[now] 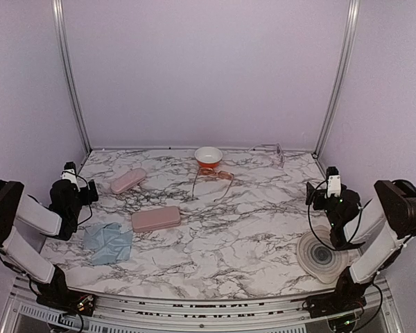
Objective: Organize the sunglasses
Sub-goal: Pick up the sunglasses case from the center of the board.
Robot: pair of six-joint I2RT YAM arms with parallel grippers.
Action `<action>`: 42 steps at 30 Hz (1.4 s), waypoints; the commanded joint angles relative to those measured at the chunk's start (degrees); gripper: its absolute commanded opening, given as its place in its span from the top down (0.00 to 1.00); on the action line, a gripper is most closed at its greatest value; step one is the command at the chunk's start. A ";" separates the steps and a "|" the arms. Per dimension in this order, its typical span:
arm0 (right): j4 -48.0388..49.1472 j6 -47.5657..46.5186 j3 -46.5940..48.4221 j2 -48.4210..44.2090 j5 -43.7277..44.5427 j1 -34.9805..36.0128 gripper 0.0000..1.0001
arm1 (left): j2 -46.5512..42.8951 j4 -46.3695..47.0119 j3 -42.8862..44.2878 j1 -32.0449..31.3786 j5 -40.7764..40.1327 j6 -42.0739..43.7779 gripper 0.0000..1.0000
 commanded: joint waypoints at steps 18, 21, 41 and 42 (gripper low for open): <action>0.96 0.72 0.83 0.50 -1.55 -0.50 0.00 | 0.29 1.33 0.83 0.22 0.49 -0.35 0.01; 0.94 0.71 0.84 0.54 -1.55 -0.45 0.00 | 0.28 1.32 0.86 0.29 0.51 -0.35 0.01; -15.91 1.31 4.77 -11.03 5.67 1.20 0.00 | -3.05 -2.34 1.47 0.18 -2.63 -0.64 0.01; -20.37 1.81 6.35 -13.20 6.69 1.26 0.00 | -5.33 -6.94 2.82 0.15 -4.40 -0.79 0.01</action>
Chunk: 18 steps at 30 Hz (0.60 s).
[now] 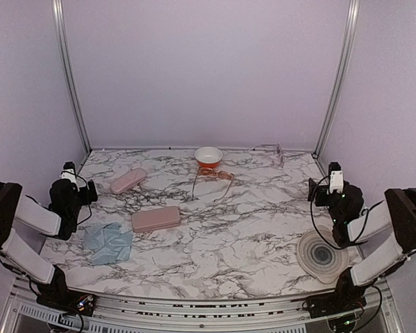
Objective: Organize the sunglasses
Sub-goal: Pick up the sunglasses case from the center of the board.
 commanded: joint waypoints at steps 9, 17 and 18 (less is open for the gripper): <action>-41.83 9.57 15.35 -19.91 5.08 4.10 0.00 | -19.72 -40.24 12.82 0.32 -12.27 -14.86 0.01; -45.65 20.67 17.03 -21.11 -1.67 5.57 0.00 | -19.54 -60.02 23.86 0.45 4.70 -16.49 0.01; -46.18 21.09 17.25 -21.15 -2.68 5.69 0.00 | -18.50 -62.30 26.79 0.43 7.50 -14.67 0.01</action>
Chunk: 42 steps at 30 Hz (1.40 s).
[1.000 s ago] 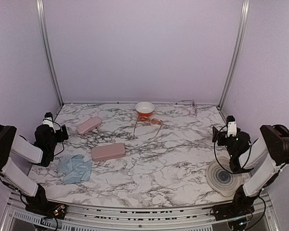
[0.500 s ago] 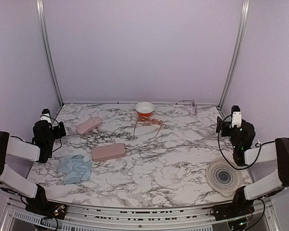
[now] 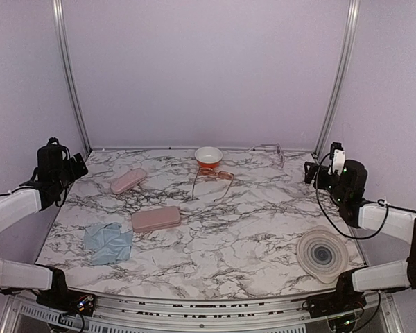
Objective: Organize the sunglasses
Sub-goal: Pick up the sunglasses case from the center of the board.
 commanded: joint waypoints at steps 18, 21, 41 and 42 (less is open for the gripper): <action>-15.27 4.90 3.17 -5.88 -7.27 1.53 0.00 | 13.15 -22.85 13.82 -15.45 43.62 37.32 0.01; -18.13 5.65 3.22 -8.29 -8.17 1.65 0.00 | 16.81 -26.62 16.53 -18.29 43.39 42.09 0.01; -11.87 5.60 -2.51 -7.95 3.02 26.10 0.00 | 33.19 -38.38 24.82 -26.32 33.35 52.49 0.01; -11.80 4.96 -2.01 -7.01 4.19 27.49 0.00 | 33.59 -38.39 24.65 -26.40 32.57 52.77 0.01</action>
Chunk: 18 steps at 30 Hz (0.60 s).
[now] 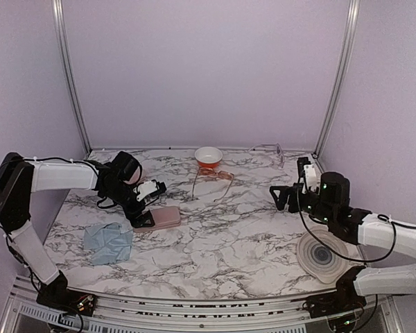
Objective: Organize the sunglasses
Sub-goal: Pick up the sunglasses case from the center of the board.
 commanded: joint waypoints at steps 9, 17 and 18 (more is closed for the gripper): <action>2.46 -2.26 4.16 8.85 9.71 9.54 0.00 | 3.02 -1.28 0.46 -0.93 -8.33 3.37 0.01; 0.45 -2.42 7.64 13.90 9.36 9.55 0.02 | 4.38 -1.29 0.26 -1.31 -8.18 3.64 0.04; 0.27 -2.51 7.93 14.31 9.36 9.54 0.02 | 4.54 -1.29 0.43 -1.40 -8.00 3.58 0.04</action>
